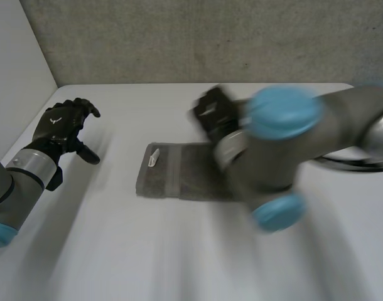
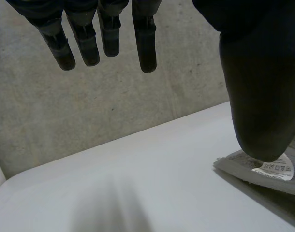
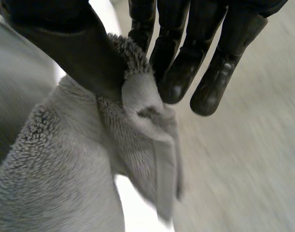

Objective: Fold the towel.

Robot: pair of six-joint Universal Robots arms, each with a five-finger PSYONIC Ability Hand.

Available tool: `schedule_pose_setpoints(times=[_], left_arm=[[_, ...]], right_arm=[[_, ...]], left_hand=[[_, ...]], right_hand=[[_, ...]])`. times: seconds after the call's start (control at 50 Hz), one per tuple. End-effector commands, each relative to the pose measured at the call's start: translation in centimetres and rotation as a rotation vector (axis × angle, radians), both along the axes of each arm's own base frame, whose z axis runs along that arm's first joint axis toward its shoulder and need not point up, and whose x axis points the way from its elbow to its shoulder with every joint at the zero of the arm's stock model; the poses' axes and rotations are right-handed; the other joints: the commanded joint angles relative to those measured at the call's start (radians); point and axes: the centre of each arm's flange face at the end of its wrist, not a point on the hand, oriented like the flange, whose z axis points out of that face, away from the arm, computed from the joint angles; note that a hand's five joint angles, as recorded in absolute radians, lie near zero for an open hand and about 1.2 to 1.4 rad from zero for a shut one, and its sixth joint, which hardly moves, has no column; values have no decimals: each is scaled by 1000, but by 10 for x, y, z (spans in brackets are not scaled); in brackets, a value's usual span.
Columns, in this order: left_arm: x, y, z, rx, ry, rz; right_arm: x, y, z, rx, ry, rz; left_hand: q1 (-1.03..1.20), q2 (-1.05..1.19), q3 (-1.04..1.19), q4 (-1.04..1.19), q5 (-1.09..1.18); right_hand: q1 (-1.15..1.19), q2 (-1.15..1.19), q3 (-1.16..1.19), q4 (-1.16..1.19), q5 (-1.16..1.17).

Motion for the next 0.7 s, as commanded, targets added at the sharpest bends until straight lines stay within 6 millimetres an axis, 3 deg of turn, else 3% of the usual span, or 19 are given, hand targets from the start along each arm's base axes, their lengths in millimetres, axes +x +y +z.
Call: schedule_pose_setpoints(times=[0.02, 0.1, 0.14, 0.16, 0.18, 0.2, 0.24, 0.26, 0.3, 0.32, 0.36, 0.38, 0.42, 0.46, 0.58, 0.7], left_arm=[[1, -2, -7, 14, -12, 16], [1, -2, -8, 17, -12, 16], [1, -3, -9, 19, -12, 18], [1, -3, -10, 22, -12, 16], [0, -2, -11, 25, -13, 15], [0, -2, -11, 25, -13, 15], [-2, -1, -16, 38, -14, 5], [-2, -1, -16, 38, -14, 5], [-8, 2, -20, 51, -15, -14], [-8, 2, -20, 51, -15, -15], [-12, 5, -21, 55, -17, -27], [-16, 8, -22, 58, -18, -42], [-20, 11, -23, 61, -18, -55], [-26, 15, -24, 62, -19, -73], [-34, 21, -27, 70, -23, -96], [-34, 21, -28, 75, -24, -98]], right_arm=[[59, 61, -58, 46, 76, 154], [55, 57, -64, 63, 96, 139], [38, 38, -67, 94, 118, 66], [38, 38, -67, 94, 118, 66], [24, 24, -67, 115, 135, 11], [24, 24, -67, 116, 135, 11], [-5, 8, -62, 171, 133, -69], [-5, 8, -62, 171, 133, -69], [-32, 3, -61, 247, 93, -118], [-32, 3, -61, 248, 92, -118], [-59, -3, -60, 319, 13, -154], [-59, -3, -60, 319, 12, -154], [-87, -12, -61, 367, -85, -187], [-98, -16, -63, 385, -123, -194], [-121, -23, -79, 441, -183, -210], [-124, -23, -91, 460, -175, -220]], left_hand=[[-71, -64, -69, -75, -53], [-71, -64, -69, -75, -53], [-71, -64, -69, -75, -53], [-71, -64, -69, -75, -53], [-71, -64, -69, -75, -53], [-71, -64, -69, -75, -53], [-71, -64, -69, -75, -53], [-71, -64, -69, -75, -53], [-71, -64, -69, -75, -53], [-71, -64, -69, -75, -53], [-71, -64, -69, -75, -53], [-71, -64, -69, -75, -53], [-71, -64, -69, -75, -53], [-71, -64, -69, -75, -53], [-71, -64, -69, -75, -53], [-68, -61, -66, -72, -50]], right_hand=[[-1044, -1046, -1047, -1043, -1040], [-1056, -1058, -1059, -1055, -1052], [-1056, -1058, -1059, -1055, -1052], [-1056, -1058, -1059, -1055, -1052], [-1056, -1058, -1059, -1055, -1052], [-1056, -1058, -1059, -1055, -1052], [-1056, -1058, -1059, -1055, -1052], [-1056, -1058, -1059, -1055, -1052], [-1056, -1058, -1059, -1055, -1052], [-1056, -1058, -1059, -1055, -1052], [-1043, -1045, -1046, -1042, -1039], [-1042, -1045, -1046, -1041, -1038], [-981, -983, -984, -980, -977], [-937, -939, -940, -936, -933], [-714, -716, -717, -713, -710], [-561, -563, -564, -560, -557]])
